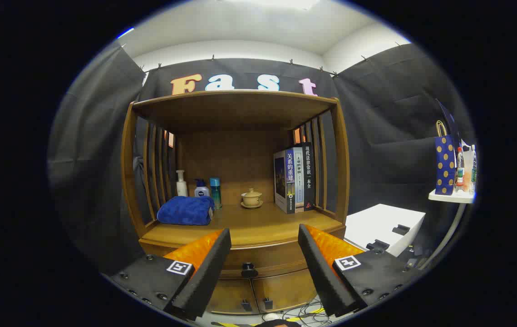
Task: Pull open the drawer, take out the items inside it, and place them on the countertop above the cabinet.
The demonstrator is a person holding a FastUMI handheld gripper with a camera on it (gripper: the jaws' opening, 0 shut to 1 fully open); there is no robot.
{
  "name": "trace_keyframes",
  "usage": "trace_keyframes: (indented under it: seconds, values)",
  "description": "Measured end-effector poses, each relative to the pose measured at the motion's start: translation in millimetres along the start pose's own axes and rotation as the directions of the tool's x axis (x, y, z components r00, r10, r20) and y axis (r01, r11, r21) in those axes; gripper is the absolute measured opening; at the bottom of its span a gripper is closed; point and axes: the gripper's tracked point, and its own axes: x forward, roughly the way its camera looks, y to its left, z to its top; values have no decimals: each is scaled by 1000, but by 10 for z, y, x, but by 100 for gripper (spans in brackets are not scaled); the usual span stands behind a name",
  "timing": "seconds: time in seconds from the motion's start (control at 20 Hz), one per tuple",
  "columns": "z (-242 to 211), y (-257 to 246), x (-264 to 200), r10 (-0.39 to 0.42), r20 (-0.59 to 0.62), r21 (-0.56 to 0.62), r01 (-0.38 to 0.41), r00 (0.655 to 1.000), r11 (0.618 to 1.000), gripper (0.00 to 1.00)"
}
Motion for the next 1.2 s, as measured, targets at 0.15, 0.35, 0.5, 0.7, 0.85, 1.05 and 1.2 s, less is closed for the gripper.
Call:
trace_keyframes:
  seconds: [0.15, 0.35, 0.5, 0.7, 0.85, 1.05, 1.2]
  values:
    - [-9, 7, 13, -2, -1, -2, 2, 1000, 1000, 98]
    - [-25, 18, 19, -2, -6, -4, 2, 1000, 1000, 98]
    - [-20, 11, 27, -7, -4, -11, 7, 1000, 1000, 98]
    - [-13, 28, 19, -7, -4, -13, 7, 1000, 1000, 98]
    - [-22, 15, 17, -12, -4, -12, 12, 1000, 1000, 98]
    - [-27, 27, 15, -8, -3, -6, 8, 1000, 1000, 98]
    - [-86, 40, 53, 5, -5, -7, -5, 1000, 1000, 98]
